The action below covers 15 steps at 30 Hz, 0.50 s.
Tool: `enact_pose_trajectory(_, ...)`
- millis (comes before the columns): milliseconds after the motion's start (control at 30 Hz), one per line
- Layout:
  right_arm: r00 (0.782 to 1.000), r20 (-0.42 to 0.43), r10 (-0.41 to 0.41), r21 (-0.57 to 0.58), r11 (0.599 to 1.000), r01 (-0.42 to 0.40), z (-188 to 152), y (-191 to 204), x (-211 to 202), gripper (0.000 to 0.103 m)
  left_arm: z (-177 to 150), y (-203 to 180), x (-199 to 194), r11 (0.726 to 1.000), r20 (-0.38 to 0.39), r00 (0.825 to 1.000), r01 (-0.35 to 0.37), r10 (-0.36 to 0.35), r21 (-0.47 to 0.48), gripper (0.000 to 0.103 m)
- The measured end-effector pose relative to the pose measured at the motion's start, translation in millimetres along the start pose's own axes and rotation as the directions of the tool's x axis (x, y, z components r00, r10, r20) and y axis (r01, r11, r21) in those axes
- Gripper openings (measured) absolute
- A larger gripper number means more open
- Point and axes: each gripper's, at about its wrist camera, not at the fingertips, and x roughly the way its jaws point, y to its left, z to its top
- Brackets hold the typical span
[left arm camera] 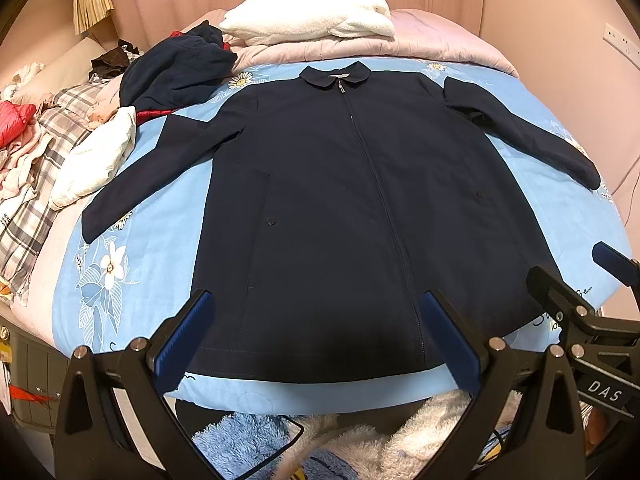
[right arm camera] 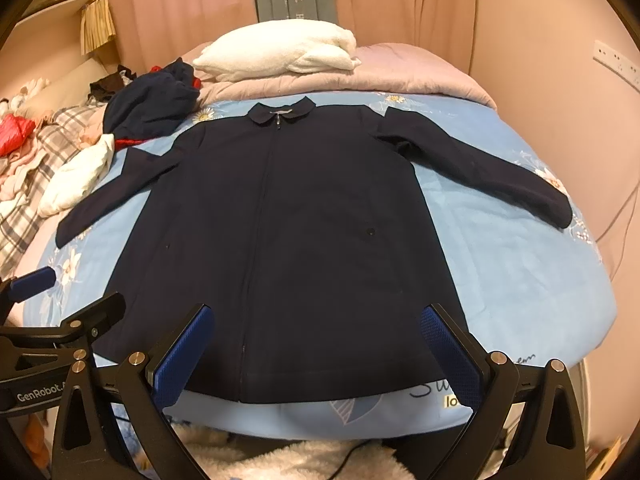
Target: Fold large clothes
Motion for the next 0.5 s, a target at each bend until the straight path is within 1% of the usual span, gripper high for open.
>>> enact_pose_trajectory(500, 1.0, -0.002, 0.0, 0.003, 1.0, 0.0, -1.0, 0.4, 1.3, 0.102, -0.7, 0.4, 1.0, 1.0, -0.001, 1.0, -0.001, 0.001, 0.002, 0.103)
